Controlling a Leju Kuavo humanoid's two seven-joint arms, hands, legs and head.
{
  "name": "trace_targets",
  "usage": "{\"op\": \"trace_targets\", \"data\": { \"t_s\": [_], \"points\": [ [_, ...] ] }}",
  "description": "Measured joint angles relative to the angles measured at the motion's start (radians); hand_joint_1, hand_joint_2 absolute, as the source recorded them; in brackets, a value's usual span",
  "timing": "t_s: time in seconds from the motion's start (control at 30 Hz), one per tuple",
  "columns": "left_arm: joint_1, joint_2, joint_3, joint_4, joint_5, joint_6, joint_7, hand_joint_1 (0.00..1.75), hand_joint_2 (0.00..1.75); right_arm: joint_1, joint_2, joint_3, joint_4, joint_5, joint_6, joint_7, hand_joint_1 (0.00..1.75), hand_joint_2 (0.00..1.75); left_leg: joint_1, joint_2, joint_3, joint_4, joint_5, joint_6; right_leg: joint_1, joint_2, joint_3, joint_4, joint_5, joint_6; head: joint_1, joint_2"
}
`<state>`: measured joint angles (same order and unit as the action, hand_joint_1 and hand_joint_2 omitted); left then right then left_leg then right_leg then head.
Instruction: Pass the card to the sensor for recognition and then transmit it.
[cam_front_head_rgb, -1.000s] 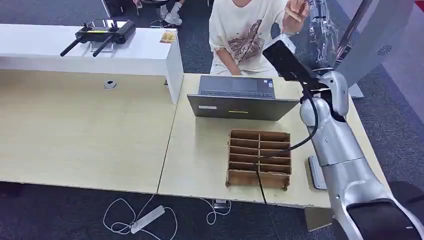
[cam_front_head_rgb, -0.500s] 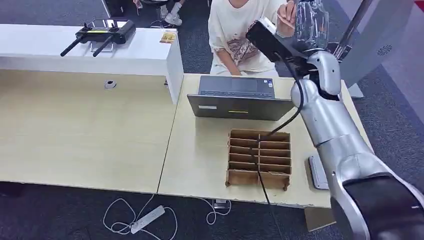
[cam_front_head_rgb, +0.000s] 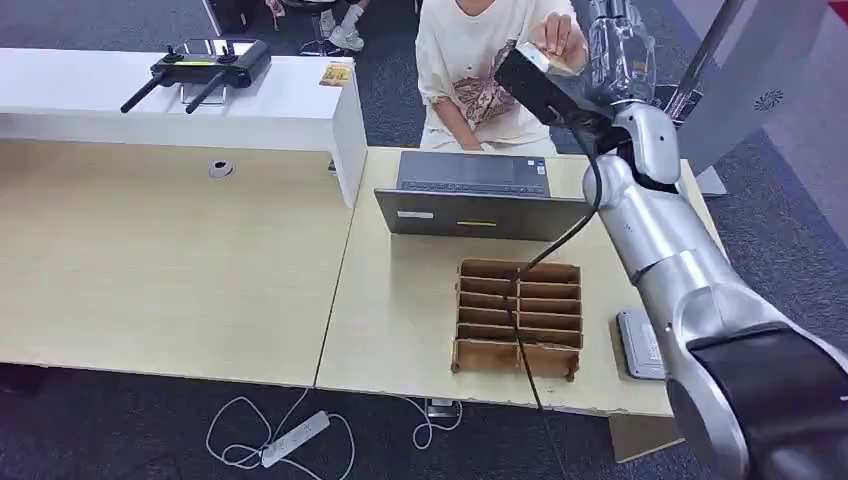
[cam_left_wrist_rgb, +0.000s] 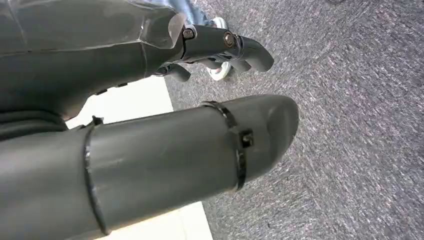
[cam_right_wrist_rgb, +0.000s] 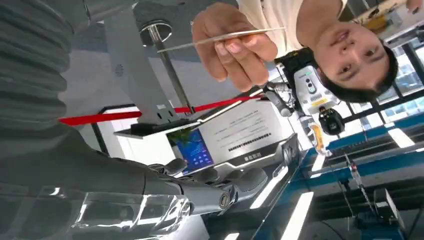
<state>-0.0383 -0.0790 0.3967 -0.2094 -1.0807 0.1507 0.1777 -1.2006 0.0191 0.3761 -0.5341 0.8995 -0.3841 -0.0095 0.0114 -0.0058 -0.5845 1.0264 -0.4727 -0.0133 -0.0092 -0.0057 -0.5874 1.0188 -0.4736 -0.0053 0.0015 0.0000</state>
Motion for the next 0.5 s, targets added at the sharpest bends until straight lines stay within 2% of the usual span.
{"op": "trace_targets", "data": {
  "t_s": [0.27,0.3,0.33,0.37,0.4,0.43,0.5],
  "points": [
    [0.000,0.000,0.006,0.000,-0.004,0.000,0.002,0.00,0.00,-0.003,0.000,0.000,0.041,0.012,-0.005,0.002,0.07,1.75,0.000,0.000,0.000,0.000,0.000,0.000,0.000,0.000,0.000,0.000,0.000,0.000,0.000,0.000],
    [0.000,0.000,0.007,0.000,-0.004,0.000,0.002,0.00,0.00,-0.003,0.000,0.000,0.043,0.012,-0.005,0.002,0.42,1.75,0.000,0.000,0.000,0.000,0.000,0.000,0.000,0.000,0.000,0.000,0.000,0.000,0.000,0.000],
    [0.000,0.000,0.009,0.000,-0.004,0.000,0.002,0.00,0.00,-0.003,0.000,0.000,0.046,0.012,-0.006,0.002,1.19,1.75,0.000,0.000,0.000,0.000,0.000,0.000,0.000,0.000,0.000,0.000,0.000,0.000,0.000,0.000],
    [0.000,0.000,0.011,0.000,-0.004,0.000,0.002,0.00,0.00,-0.004,0.000,0.000,0.049,0.012,-0.006,0.002,1.48,1.75,0.000,0.000,0.000,0.000,0.000,0.000,0.000,0.000,0.000,0.000,0.000,0.000,0.000,0.000],
    [0.000,0.000,0.013,0.000,-0.006,0.000,0.002,0.00,0.00,-0.004,0.000,0.000,0.051,0.012,-0.008,0.003,1.68,1.75,0.000,0.000,0.000,0.000,0.000,0.000,0.000,0.000,0.000,0.000,0.000,0.000,0.000,0.000],
    [0.000,0.000,0.013,0.000,-0.006,0.000,0.002,0.00,0.00,-0.004,0.000,0.000,0.052,0.012,-0.008,0.006,1.75,1.75,0.000,0.000,0.000,0.000,0.000,0.000,0.000,0.000,0.000,0.000,0.000,0.000,0.000,0.000],
    [0.000,0.000,0.014,0.000,-0.010,0.000,0.002,0.00,0.00,-0.003,0.000,0.000,0.055,0.012,-0.010,0.006,1.75,1.75,0.000,0.000,0.000,0.000,0.000,0.000,0.000,0.000,0.000,0.000,0.000,0.000,0.000,0.000]
  ]
}}
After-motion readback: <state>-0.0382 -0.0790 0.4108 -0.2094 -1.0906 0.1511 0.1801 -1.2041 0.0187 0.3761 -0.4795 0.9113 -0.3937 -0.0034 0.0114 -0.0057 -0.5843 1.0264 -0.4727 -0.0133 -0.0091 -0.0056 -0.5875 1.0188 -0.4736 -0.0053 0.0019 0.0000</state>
